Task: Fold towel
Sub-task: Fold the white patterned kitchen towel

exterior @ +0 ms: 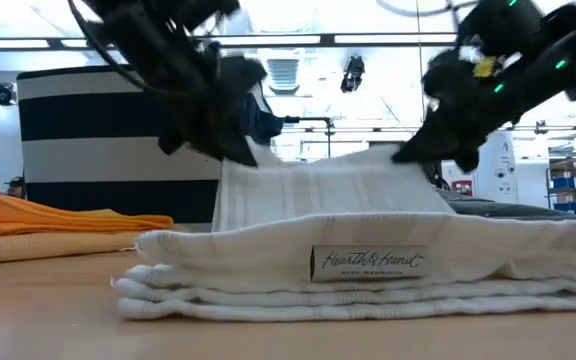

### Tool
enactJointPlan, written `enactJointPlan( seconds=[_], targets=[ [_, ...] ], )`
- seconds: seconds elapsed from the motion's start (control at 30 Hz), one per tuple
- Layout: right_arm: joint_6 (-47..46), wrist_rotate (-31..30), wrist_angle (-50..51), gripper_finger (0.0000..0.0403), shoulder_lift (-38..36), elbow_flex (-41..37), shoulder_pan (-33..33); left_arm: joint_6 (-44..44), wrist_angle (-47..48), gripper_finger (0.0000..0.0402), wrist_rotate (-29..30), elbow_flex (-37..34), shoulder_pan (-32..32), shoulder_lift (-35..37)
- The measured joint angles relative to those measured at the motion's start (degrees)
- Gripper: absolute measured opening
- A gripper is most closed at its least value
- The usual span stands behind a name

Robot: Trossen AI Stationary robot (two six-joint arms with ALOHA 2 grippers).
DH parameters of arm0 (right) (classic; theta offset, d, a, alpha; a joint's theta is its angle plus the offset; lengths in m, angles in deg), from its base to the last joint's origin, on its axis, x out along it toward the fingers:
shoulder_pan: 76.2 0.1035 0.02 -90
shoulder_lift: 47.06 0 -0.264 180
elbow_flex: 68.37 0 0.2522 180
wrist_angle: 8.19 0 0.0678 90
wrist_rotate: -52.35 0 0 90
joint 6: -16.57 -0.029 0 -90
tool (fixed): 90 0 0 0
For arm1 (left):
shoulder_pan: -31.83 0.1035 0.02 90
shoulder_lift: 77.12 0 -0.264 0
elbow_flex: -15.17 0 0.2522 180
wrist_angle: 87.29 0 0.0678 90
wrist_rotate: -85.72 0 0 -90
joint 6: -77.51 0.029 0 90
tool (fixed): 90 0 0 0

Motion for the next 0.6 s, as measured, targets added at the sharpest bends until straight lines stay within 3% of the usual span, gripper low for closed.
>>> enactJointPlan(
  seconds=[0.17,0.3,0.43,0.6],
  targets=[
    [3.81,-1.88,2.56,0.0002,-7.44,-0.34,11.63,-0.35,-2.05,0.0007,0.61,-0.56,-6.55,2.05],
    [1.49,-6.36,1.57,0.0001,-7.88,-0.36,21.88,-0.51,-5.8,0.0006,0.29,-0.57,-11.86,0.32],
    [-3.44,-9.38,0.66,0.0001,-3.77,0.74,30.66,3.01,-9.79,0.0006,0.82,-0.52,-17.0,-1.42],
    [-7.11,-12.19,-0.75,0.0001,6.83,6.56,38.78,4.88,-12.81,0.0006,1.11,-0.52,-21.64,-2.79]
  ],
)
